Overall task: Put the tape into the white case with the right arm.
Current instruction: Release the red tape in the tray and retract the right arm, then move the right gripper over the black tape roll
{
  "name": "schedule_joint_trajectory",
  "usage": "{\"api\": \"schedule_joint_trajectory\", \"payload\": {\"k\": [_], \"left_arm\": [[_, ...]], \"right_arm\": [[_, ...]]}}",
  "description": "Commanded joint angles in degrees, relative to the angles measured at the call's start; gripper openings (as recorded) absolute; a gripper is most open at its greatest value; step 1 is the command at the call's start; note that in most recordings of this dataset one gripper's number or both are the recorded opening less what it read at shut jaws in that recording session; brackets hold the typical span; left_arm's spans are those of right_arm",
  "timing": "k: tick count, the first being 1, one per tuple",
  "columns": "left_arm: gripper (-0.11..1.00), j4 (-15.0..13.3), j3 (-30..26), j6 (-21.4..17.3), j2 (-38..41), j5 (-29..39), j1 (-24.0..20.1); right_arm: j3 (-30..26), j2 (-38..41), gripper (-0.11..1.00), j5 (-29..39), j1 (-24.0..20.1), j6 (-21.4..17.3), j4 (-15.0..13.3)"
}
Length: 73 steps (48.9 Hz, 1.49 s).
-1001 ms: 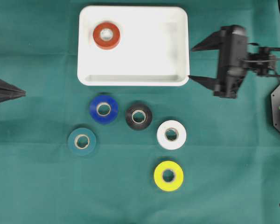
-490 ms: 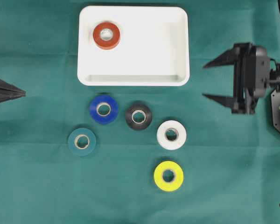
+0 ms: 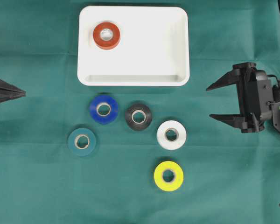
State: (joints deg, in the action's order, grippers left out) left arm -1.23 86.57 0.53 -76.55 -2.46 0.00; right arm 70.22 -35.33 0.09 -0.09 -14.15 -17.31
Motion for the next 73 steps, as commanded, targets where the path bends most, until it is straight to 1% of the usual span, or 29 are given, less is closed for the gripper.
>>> {"api": "schedule_joint_trajectory", "payload": {"k": [1,33,42,51,73], "left_arm": [[0.0,-0.09,-0.97,0.0,0.35,-0.26,-0.09],[0.0,-0.09,-1.05,0.0,0.35,-0.26,-0.09],[0.0,-0.09,-0.97,0.0,0.35,-0.26,-0.09],[0.0,-0.09,-1.05,0.0,0.35,-0.26,-0.09],[0.0,-0.09,-1.05,0.0,0.35,-0.35,-0.09]], "right_arm": [[-0.62,-0.26,0.7,-0.26,-0.18,-0.09,0.18],[-1.76,0.62,0.7,-0.53,-0.44,-0.09,0.18],[-3.96,3.96,0.7,-1.14,-0.79,-0.09,0.18],[-8.79,10.28,0.7,-1.14,-0.7,-0.09,0.18],[-26.19,29.27,0.69,-0.7,-0.7,0.09,-0.09]]}}
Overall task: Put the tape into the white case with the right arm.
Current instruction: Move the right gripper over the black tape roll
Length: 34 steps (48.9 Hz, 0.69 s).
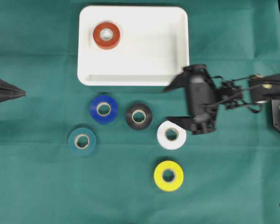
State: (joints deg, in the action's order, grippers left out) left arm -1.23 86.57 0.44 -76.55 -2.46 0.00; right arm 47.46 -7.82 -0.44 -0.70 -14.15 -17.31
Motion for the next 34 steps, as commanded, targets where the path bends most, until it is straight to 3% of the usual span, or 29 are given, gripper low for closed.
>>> {"api": "schedule_joint_trajectory", "payload": {"k": [1,16,34], "left_arm": [[0.0,-0.09,-1.05,0.09,0.35,-0.26,-0.09],[0.0,-0.09,-0.97,0.09,0.35,-0.26,-0.09],[0.0,-0.09,-0.88,0.09,0.35,-0.26,-0.09]], "right_arm": [[-4.04,2.37,0.69,-0.18,-0.18,0.18,-0.18],[-12.39,10.37,0.69,0.7,-0.18,0.18,-0.35],[-14.24,12.39,0.69,4.39,-0.09,0.09,-0.35]]}}
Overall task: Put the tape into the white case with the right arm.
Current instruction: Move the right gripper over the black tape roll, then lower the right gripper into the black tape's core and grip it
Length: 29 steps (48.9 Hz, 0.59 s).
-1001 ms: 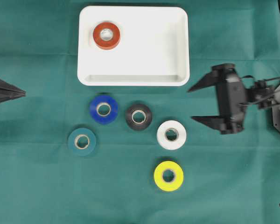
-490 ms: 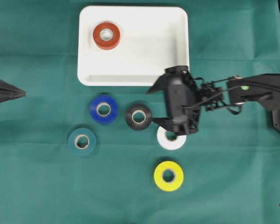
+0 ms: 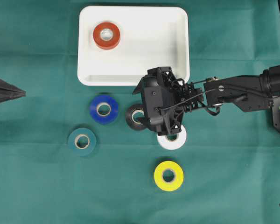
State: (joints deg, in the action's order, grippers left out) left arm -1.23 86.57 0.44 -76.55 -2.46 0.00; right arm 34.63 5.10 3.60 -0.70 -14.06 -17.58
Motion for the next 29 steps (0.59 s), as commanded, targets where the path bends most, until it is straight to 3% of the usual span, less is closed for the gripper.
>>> {"api": "schedule_joint_trajectory", "payload": {"k": [1,14,29], "left_arm": [[0.0,-0.09,-0.88,0.09,0.35,-0.26,-0.09],[0.0,-0.09,-0.88,0.0,0.35,-0.26,-0.09],[0.0,-0.09,-0.88,0.09,0.35,-0.26,-0.09]], "right_arm": [[-1.49,-0.44,0.69,0.62,-0.18,0.0,-0.09],[-4.39,2.37,0.69,8.88,-0.18,0.0,-0.09],[-5.98,3.08,0.69,11.07,-0.09,0.0,-0.09]]}}
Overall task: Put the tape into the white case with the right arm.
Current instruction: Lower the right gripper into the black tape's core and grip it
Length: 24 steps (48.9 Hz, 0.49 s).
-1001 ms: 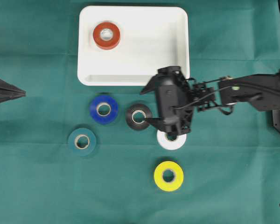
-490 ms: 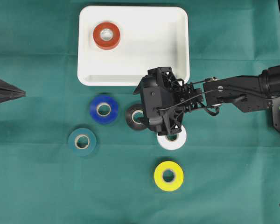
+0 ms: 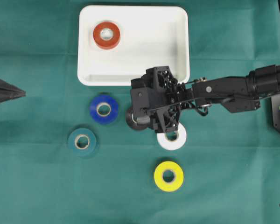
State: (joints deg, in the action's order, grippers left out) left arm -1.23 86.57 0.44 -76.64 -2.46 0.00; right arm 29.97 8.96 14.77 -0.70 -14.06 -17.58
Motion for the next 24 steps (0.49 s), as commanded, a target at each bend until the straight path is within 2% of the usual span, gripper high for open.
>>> {"api": "schedule_joint_trajectory", "payload": {"k": [1,24], "left_arm": [[0.0,-0.09,-0.88,0.09,0.44,-0.26,-0.09],[0.0,-0.09,-0.88,0.09,0.44,-0.26,-0.09]], "right_arm": [[-1.32,-0.88,0.69,-0.09,-0.09,0.0,-0.09],[-2.9,3.6,0.69,-0.53,-0.18,0.0,-0.09]]}}
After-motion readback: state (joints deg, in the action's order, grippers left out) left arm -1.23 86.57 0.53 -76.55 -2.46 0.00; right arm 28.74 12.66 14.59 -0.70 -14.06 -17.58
